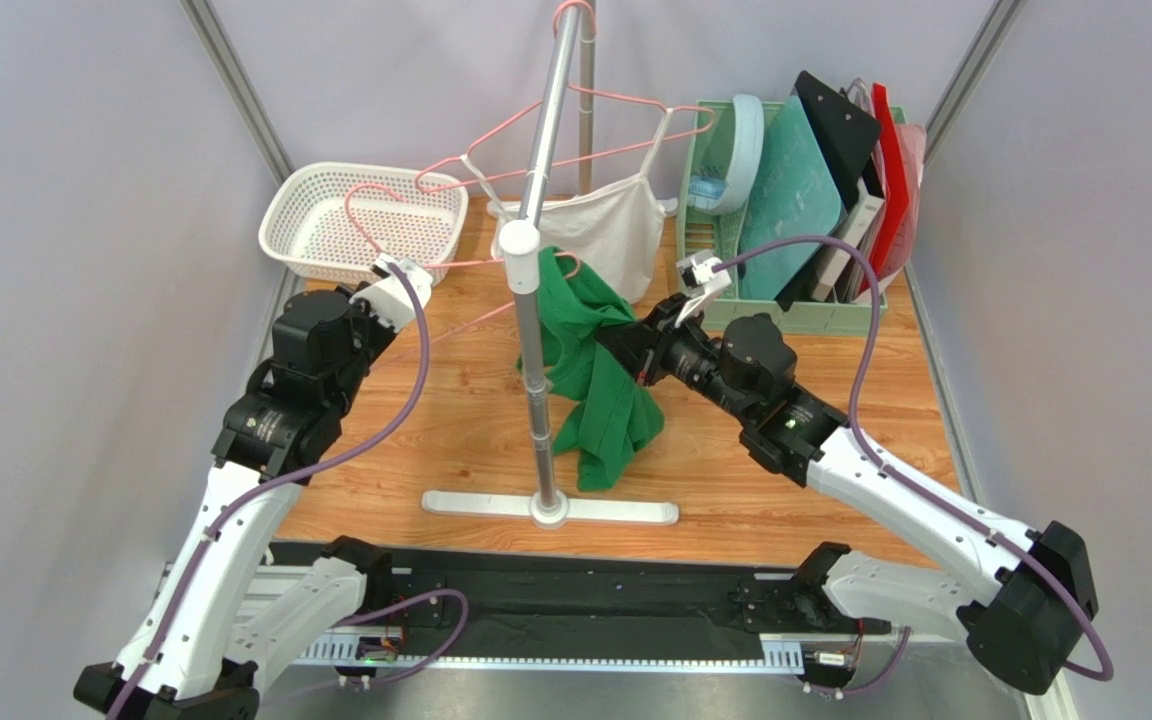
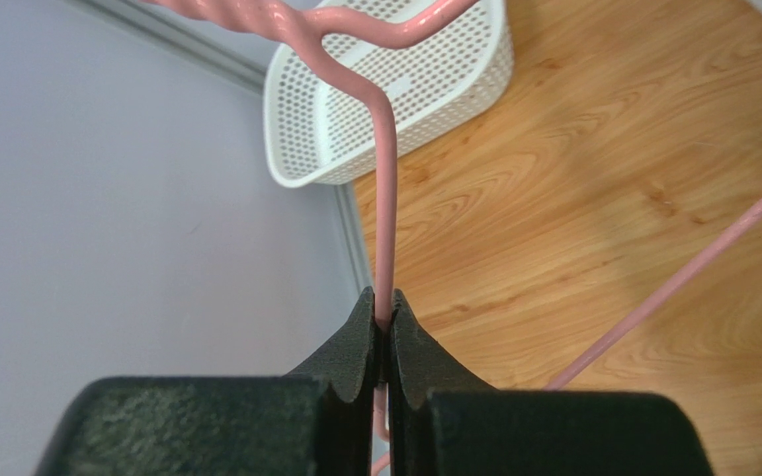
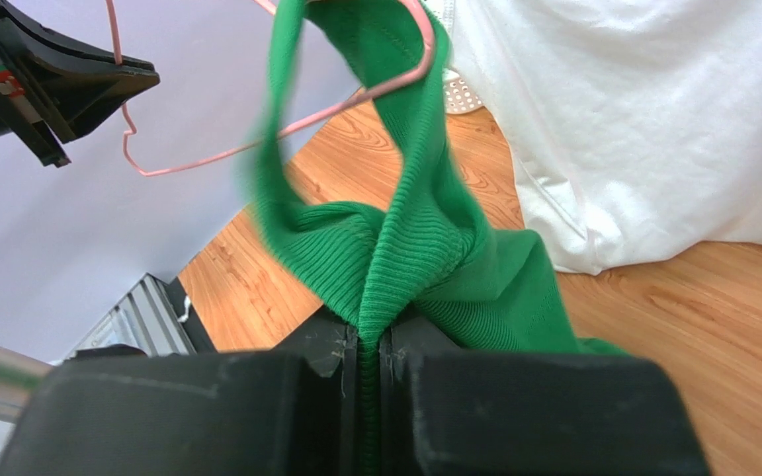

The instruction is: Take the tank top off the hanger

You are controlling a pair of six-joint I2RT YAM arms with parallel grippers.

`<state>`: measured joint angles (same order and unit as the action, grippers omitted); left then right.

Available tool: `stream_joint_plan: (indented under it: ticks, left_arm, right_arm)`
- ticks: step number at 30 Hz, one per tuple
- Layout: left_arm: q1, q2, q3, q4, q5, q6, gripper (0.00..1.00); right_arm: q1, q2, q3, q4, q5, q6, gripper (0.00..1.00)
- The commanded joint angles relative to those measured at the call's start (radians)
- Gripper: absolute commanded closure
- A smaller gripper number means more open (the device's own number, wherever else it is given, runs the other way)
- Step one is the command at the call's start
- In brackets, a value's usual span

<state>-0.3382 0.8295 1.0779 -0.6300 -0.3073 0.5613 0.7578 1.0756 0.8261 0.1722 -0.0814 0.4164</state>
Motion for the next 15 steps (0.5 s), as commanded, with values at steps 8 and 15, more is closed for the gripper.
stream_joint_plan:
  ticks: [8, 15]
  left_arm:
    - [0.001, -0.078, 0.065, 0.027, -0.177, 0.032, 1.0]
    - [0.001, -0.104, 0.117, 0.09, 0.091, 0.164, 1.0]
  right_arm:
    - [-0.012, -0.074, 0.011, -0.002, 0.014, 0.032, 1.0]
    - [-0.014, -0.075, -0.042, 0.041, -0.064, 0.019, 1.0]
